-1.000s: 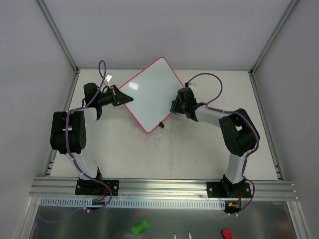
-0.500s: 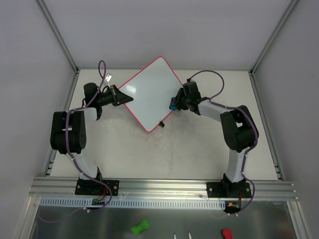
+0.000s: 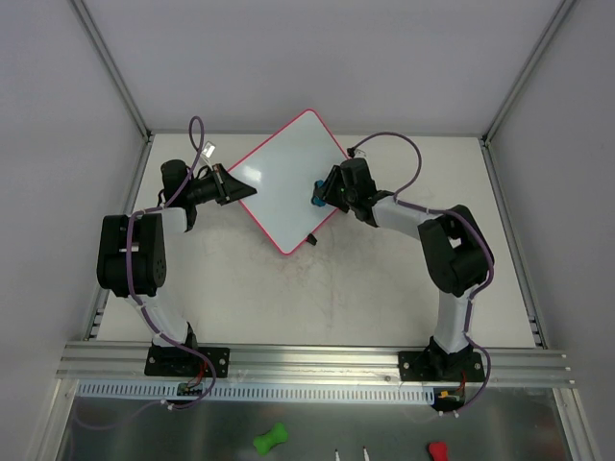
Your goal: Erase the whiteboard
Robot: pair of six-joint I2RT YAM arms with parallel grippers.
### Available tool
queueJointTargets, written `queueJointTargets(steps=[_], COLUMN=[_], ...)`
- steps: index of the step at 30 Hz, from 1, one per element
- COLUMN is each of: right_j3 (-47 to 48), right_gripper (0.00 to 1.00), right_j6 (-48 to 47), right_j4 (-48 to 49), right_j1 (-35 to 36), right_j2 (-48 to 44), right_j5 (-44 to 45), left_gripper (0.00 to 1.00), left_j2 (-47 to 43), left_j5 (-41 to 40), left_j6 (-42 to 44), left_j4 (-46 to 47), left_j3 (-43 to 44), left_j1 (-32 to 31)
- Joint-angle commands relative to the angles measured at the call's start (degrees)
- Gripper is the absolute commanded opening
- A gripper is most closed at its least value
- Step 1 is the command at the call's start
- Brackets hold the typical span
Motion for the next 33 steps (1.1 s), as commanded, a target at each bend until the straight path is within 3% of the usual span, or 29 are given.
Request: queueJointTargets(steps=[1, 18, 33], right_j3=[0.9, -3.7, -8.7], right_gripper=[0.00, 0.00, 0.00], right_j6=[3.5, 0.9, -0.6], right_j4=[1.6, 2.5, 4.5], right_j1=[0.5, -5.8, -5.0], right_j2=[3.8, 2.0, 2.8], right_j5=[-2.7, -0.3, -0.3], left_gripper=[0.00, 0.00, 0.00], left_j2=[1.1, 1.2, 1.3], left_j5=[2.9, 2.9, 2.9], left_j6=[1.4, 1.3, 1.3], left_j4=[-0.3, -0.2, -0.2], left_j3=[0.4, 0.5, 0.5], left_j1=[-0.9, -0.9, -0.9])
